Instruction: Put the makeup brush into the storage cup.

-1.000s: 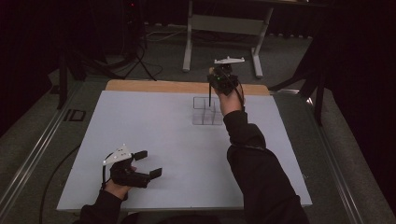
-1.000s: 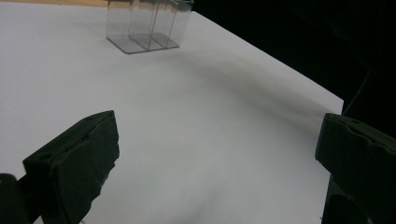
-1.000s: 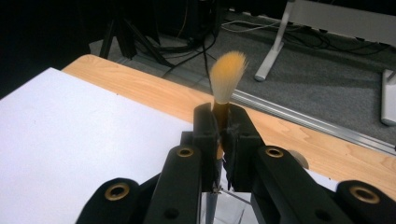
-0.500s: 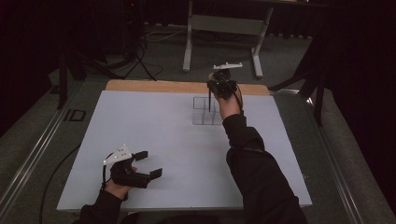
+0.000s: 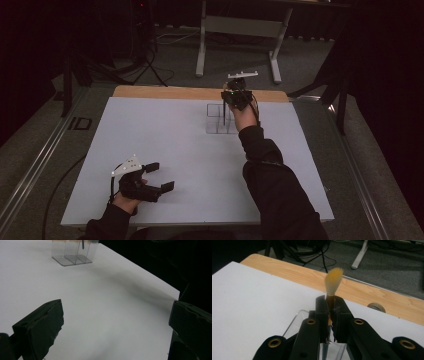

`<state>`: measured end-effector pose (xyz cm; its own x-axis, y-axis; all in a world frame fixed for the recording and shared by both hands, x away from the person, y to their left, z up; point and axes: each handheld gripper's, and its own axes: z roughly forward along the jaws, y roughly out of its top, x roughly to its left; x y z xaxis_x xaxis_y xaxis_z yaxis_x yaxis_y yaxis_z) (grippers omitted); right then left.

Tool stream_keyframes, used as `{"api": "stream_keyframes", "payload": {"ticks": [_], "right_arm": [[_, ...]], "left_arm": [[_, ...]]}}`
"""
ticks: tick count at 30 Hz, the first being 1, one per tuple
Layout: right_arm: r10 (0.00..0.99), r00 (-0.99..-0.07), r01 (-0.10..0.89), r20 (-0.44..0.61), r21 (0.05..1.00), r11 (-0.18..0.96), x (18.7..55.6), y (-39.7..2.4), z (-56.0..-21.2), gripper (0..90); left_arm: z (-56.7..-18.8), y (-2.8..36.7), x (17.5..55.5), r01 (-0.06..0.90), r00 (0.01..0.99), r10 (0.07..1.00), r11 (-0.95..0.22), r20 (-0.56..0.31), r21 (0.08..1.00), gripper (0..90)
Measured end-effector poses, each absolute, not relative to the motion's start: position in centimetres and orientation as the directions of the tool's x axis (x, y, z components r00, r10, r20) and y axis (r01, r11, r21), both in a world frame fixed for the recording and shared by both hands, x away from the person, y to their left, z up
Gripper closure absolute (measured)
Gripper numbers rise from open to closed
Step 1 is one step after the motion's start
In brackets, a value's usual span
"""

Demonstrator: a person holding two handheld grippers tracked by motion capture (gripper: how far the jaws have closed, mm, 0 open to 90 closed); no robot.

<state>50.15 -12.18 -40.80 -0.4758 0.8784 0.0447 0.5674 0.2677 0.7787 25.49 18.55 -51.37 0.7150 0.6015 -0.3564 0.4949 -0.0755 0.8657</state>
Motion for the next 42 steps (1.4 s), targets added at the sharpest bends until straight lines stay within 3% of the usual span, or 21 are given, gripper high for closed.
{"api": "stream_keyframes", "payload": {"ticks": [4,5,6,10,12,22,42], "right_arm": [[0.882,-0.469,0.577,0.044,0.772,0.268,50.2,-12.2,-41.1,83.3],[0.888,-0.459,0.564,0.029,0.781,0.266,50.0,-12.2,-41.0,67.7],[0.888,-0.459,0.564,0.029,0.781,0.266,50.0,-12.2,-41.0,67.7],[0.905,-0.425,0.558,0.023,0.794,0.242,49.8,-12.2,-40.4,27.8],[0.905,-0.425,0.561,0.019,0.791,0.247,49.8,-12.2,-40.2,19.6],[0.887,-0.458,0.575,0.065,0.782,0.239,49.2,-12.6,-39.5,8.9],[0.836,-0.54,0.571,0.099,0.773,0.278,45.4,-14.6,-40.9,8.9]], "left_arm": [[-51.4,18.5,25.5,0.494,0.716,0.601,-0.077,-0.355,0.866,0.0],[-51.4,18.5,25.5,0.494,0.716,0.602,-0.078,-0.354,0.866,0.0],[-51.4,18.5,25.5,0.494,0.716,0.601,-0.077,-0.355,0.866,0.0],[-51.4,18.6,25.5,0.493,0.715,0.603,-0.076,-0.354,0.867,0.0],[-51.4,18.5,25.5,0.492,0.715,0.604,-0.076,-0.352,0.868,0.0],[-51.4,18.5,25.5,0.493,0.714,0.605,-0.077,-0.352,0.867,0.0],[-51.1,18.6,25.3,0.487,0.713,0.607,-0.069,-0.351,0.871,0.0]]}}
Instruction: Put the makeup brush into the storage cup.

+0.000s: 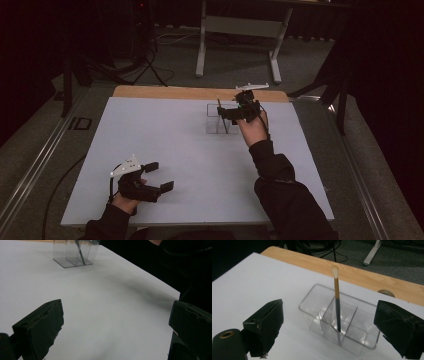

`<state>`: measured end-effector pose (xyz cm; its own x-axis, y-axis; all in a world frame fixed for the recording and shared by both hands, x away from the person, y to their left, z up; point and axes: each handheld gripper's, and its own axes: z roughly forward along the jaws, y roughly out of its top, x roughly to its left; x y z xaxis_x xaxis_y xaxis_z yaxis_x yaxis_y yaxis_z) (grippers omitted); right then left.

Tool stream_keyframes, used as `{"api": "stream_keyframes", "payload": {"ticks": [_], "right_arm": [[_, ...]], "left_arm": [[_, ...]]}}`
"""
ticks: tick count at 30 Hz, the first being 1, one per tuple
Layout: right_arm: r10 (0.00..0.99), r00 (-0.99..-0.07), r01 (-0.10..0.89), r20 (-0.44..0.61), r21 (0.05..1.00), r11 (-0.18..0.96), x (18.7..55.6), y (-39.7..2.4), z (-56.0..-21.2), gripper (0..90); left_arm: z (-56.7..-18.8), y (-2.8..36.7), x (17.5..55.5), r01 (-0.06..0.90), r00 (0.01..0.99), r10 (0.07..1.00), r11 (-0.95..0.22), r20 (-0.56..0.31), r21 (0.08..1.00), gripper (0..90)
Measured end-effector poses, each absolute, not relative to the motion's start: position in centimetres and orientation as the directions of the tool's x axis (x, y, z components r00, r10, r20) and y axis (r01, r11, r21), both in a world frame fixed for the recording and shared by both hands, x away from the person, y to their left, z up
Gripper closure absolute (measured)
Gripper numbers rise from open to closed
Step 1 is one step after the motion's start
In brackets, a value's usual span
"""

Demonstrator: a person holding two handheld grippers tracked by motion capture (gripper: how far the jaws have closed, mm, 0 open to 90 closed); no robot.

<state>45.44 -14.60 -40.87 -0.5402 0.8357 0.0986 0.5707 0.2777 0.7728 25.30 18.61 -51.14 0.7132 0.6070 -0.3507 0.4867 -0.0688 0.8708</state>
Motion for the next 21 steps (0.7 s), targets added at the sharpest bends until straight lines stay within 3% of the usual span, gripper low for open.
{"api": "stream_keyframes", "payload": {"ticks": [21], "right_arm": [[0.811,-0.567,0.578,0.144,0.771,0.268,39.8,-17.1,-44.6,8.9]], "left_arm": [[-50.9,18.6,25.2,0.48,0.713,0.613,-0.073,-0.34,0.874,0.0]]}}
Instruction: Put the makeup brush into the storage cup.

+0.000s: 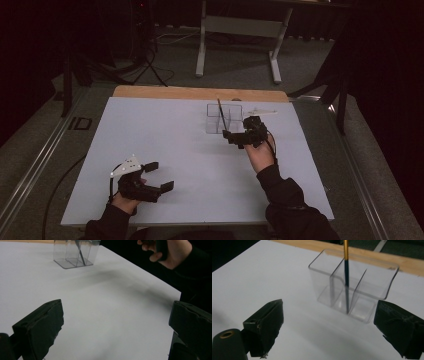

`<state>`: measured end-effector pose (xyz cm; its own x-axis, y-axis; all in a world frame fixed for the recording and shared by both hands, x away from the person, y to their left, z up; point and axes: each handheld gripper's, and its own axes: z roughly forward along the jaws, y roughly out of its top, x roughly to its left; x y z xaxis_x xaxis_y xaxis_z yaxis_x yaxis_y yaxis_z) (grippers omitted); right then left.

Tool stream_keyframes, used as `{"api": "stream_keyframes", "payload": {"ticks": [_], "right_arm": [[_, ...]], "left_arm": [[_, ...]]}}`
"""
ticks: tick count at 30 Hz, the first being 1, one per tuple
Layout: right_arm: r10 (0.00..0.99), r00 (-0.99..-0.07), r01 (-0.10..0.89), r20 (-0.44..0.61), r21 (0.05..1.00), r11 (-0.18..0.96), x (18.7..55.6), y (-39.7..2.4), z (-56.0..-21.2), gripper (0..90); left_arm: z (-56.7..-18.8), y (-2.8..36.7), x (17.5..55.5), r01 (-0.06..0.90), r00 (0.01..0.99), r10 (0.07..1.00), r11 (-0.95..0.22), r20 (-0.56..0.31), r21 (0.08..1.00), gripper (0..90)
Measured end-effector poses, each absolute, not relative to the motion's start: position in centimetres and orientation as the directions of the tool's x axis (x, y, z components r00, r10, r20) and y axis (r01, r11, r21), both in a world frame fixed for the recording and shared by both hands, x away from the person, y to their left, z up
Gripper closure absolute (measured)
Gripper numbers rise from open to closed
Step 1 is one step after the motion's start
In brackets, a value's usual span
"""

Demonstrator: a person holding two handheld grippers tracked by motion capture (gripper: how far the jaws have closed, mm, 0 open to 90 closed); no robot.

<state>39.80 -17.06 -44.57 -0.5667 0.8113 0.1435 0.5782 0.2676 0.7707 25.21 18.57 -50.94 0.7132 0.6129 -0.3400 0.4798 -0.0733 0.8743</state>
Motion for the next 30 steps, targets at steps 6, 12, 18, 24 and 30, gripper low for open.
{"api": "stream_keyframes", "payload": {"ticks": [6,12,18,24,30], "right_arm": [[0.796,-0.584,0.584,0.159,0.763,0.277,38.7,-17.1,-45.4,8.9],[0.769,-0.624,0.567,0.142,0.759,0.32,36.8,-16.9,-46.0,8.9],[0.752,-0.644,0.558,0.139,0.758,0.338,35.5,-17.1,-46.5,8.9],[0.731,-0.67,0.539,0.129,0.761,0.36,34.3,-17.4,-47.0,8.9],[0.711,-0.696,0.517,0.095,0.754,0.406,33.0,-17.7,-47.3,8.9]], "left_arm": [[-51.0,18.6,25.2,0.481,0.713,0.613,-0.074,-0.34,0.874,0.0],[-50.9,18.6,25.2,0.479,0.712,0.614,-0.069,-0.341,0.875,0.0],[-50.9,18.6,25.2,0.48,0.714,0.611,-0.073,-0.341,0.874,0.0],[-50.9,18.5,25.2,0.479,0.715,0.611,-0.075,-0.339,0.874,0.0],[-50.9,18.5,25.2,0.48,0.715,0.611,-0.076,-0.34,0.874,0.0]]}}
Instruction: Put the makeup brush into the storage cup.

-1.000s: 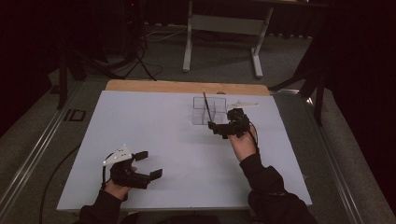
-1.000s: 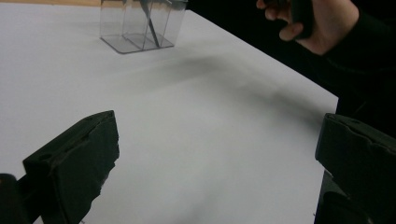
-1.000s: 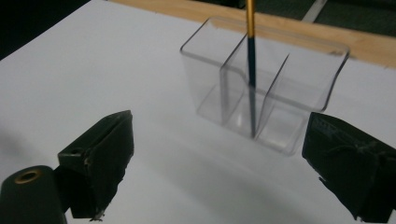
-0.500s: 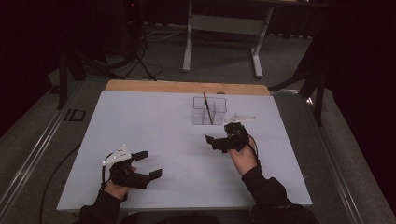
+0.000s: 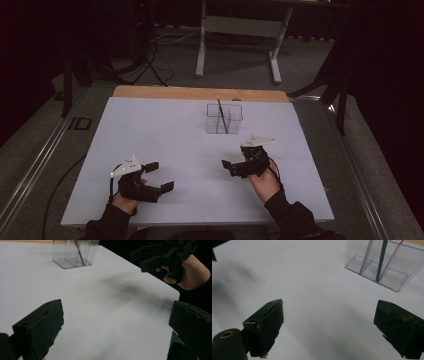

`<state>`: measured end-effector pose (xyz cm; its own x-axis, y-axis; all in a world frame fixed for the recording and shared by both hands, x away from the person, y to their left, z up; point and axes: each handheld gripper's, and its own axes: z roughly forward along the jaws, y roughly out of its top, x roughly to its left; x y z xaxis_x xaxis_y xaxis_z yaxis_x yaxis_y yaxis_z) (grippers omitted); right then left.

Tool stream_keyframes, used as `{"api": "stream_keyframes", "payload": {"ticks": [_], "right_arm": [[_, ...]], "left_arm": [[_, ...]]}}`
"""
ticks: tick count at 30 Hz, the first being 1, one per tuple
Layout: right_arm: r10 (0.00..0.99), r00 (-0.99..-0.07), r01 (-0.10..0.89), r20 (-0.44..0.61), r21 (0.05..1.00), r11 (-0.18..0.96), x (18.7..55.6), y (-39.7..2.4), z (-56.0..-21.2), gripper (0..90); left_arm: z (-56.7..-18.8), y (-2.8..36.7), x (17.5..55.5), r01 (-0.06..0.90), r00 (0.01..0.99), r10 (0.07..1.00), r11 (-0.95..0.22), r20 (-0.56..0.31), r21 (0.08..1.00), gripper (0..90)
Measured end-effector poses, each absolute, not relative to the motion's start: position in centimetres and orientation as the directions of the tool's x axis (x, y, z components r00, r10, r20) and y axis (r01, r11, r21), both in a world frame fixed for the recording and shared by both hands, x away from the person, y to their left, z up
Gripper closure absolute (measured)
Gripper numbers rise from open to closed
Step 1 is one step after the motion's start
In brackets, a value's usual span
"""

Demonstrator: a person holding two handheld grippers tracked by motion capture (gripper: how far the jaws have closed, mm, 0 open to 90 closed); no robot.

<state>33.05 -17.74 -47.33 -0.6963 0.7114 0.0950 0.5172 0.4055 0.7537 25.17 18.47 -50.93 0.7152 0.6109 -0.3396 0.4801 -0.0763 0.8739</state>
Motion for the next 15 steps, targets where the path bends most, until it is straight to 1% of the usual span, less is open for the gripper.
{"api": "stream_keyframes", "payload": {"ticks": [6,15], "right_arm": [[0.698,-0.711,0.494,0.08,0.764,0.415,32.2,-18.0,-47.3,8.9],[0.679,-0.728,0.493,0.092,0.759,0.425,31.0,-19.3,-47.5,8.9]], "left_arm": [[-50.9,18.5,25.1,0.477,0.718,0.61,-0.079,-0.337,0.875,0.0],[-50.9,18.5,25.1,0.476,0.719,0.609,-0.078,-0.336,0.876,0.0]]}}
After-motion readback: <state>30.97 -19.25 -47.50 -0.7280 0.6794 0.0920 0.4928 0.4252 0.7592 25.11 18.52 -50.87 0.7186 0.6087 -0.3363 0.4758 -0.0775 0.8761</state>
